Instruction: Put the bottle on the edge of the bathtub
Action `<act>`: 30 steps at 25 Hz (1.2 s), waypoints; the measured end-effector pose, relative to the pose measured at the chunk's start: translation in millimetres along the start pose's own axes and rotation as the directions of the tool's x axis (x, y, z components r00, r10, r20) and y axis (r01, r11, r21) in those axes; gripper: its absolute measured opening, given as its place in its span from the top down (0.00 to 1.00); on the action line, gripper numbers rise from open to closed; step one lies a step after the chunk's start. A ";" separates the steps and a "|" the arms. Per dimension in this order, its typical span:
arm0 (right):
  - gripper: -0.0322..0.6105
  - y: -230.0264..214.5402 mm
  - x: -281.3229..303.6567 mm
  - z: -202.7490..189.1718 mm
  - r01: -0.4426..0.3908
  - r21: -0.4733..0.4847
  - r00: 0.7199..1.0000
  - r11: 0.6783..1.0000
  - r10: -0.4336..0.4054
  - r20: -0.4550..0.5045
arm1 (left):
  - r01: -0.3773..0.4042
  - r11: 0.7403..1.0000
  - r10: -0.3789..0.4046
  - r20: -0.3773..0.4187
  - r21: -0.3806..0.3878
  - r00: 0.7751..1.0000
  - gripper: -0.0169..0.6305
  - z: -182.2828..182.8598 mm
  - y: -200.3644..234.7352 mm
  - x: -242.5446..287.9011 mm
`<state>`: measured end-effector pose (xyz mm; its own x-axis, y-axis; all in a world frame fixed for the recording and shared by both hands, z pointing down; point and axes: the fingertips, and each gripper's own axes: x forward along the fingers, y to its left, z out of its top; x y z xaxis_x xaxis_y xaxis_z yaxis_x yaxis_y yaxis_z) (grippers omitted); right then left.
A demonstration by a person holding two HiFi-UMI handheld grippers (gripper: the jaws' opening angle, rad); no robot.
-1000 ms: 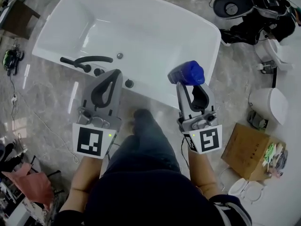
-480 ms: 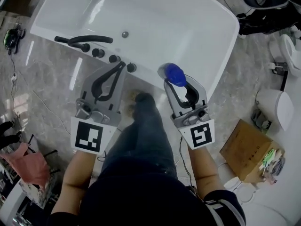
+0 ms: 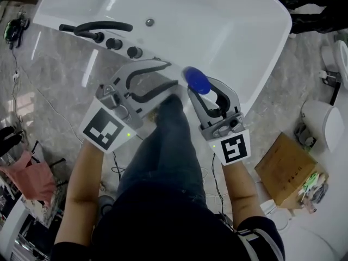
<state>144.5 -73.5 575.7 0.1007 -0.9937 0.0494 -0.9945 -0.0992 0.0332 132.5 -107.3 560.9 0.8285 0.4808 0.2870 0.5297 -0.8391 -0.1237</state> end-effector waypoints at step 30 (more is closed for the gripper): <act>0.74 38.2 38.0 -162.9 -0.228 -0.018 0.916 0.974 0.208 -0.344 | 0.092 0.993 -0.113 -0.332 -0.078 0.937 0.78 -180.4 -24.8 25.3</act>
<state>114.9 -106.6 741.5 -0.1050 -0.9123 0.3958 -0.9907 0.1308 0.0385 107.6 -120.2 742.6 0.6558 0.4609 0.5980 0.5882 -0.8084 -0.0219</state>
